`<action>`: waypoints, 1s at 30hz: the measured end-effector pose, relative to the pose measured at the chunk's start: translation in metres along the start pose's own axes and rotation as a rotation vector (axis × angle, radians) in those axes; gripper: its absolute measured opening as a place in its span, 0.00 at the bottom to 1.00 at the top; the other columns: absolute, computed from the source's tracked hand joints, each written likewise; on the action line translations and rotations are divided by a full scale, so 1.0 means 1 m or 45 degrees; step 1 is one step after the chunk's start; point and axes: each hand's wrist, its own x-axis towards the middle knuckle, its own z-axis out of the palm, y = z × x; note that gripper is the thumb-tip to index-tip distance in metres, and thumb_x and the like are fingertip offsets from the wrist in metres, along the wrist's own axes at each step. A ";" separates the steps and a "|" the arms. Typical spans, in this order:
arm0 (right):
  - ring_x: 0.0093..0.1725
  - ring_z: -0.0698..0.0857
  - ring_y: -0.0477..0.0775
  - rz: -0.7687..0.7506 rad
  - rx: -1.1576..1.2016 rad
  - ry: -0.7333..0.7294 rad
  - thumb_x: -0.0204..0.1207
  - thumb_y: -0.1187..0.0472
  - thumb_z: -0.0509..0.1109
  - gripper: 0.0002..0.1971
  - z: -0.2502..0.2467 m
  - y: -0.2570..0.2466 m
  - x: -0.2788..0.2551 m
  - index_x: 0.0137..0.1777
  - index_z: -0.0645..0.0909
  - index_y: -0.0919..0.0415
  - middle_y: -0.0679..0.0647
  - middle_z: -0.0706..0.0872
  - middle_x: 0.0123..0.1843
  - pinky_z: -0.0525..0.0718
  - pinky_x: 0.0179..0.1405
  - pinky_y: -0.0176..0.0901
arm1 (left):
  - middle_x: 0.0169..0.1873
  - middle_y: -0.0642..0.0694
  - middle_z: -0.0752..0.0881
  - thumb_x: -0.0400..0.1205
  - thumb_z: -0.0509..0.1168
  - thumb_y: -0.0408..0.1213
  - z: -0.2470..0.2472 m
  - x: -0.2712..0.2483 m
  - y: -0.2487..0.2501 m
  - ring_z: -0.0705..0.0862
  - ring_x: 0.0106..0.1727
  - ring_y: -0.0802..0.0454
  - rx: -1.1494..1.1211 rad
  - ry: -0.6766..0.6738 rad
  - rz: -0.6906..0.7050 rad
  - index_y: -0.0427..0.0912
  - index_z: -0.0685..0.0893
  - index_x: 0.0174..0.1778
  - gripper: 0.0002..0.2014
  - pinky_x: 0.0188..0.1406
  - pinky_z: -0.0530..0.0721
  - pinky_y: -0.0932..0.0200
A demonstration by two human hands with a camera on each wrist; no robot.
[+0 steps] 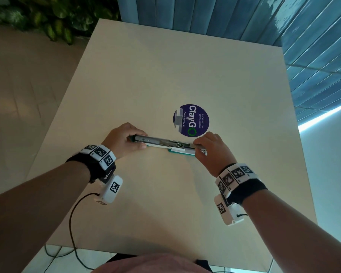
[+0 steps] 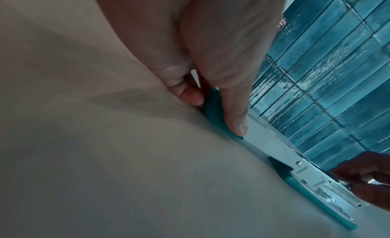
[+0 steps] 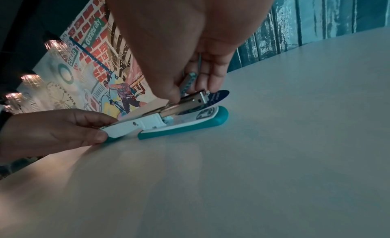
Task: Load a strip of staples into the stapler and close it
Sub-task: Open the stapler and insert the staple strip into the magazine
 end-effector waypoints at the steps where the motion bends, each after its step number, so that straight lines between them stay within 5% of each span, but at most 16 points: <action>1: 0.51 0.76 0.56 -0.009 -0.004 -0.004 0.75 0.62 0.65 0.08 0.000 0.000 0.000 0.51 0.81 0.59 0.55 0.82 0.51 0.81 0.47 0.49 | 0.47 0.45 0.83 0.68 0.77 0.39 0.000 0.000 0.000 0.82 0.49 0.51 0.001 0.001 -0.001 0.55 0.86 0.51 0.16 0.46 0.72 0.73; 8: 0.50 0.77 0.58 -0.079 -0.008 -0.043 0.74 0.65 0.65 0.07 -0.005 0.002 0.000 0.51 0.81 0.61 0.57 0.81 0.52 0.81 0.46 0.50 | 0.47 0.46 0.83 0.68 0.77 0.39 -0.001 0.000 0.000 0.81 0.47 0.53 0.003 -0.008 0.012 0.68 0.81 0.45 0.19 0.46 0.72 0.73; 13: 0.50 0.77 0.57 -0.080 -0.001 -0.076 0.74 0.65 0.65 0.07 -0.005 0.003 0.001 0.51 0.80 0.61 0.57 0.81 0.52 0.77 0.43 0.44 | 0.47 0.46 0.83 0.68 0.77 0.39 0.000 0.001 -0.002 0.79 0.45 0.64 0.025 0.004 0.002 0.57 0.86 0.50 0.16 0.45 0.70 0.77; 16: 0.50 0.77 0.56 -0.078 0.009 -0.088 0.74 0.65 0.65 0.07 -0.005 0.004 0.002 0.51 0.80 0.61 0.57 0.80 0.52 0.73 0.43 0.40 | 0.47 0.47 0.83 0.69 0.77 0.39 0.000 0.000 -0.002 0.79 0.46 0.66 0.018 0.001 0.002 0.59 0.84 0.50 0.16 0.44 0.70 0.79; 24: 0.47 0.78 0.54 -0.035 0.024 -0.105 0.72 0.65 0.65 0.07 -0.006 0.004 0.001 0.49 0.79 0.62 0.56 0.79 0.51 0.77 0.42 0.41 | 0.47 0.45 0.83 0.68 0.77 0.39 0.002 0.000 0.000 0.82 0.49 0.49 0.026 0.015 -0.006 0.52 0.87 0.52 0.17 0.47 0.73 0.72; 30: 0.46 0.76 0.53 -0.018 0.039 -0.117 0.72 0.65 0.66 0.07 -0.004 0.003 0.003 0.49 0.79 0.62 0.56 0.79 0.50 0.74 0.41 0.41 | 0.47 0.44 0.83 0.68 0.77 0.40 0.001 0.000 -0.001 0.82 0.50 0.48 0.032 0.001 -0.008 0.52 0.87 0.53 0.17 0.48 0.74 0.70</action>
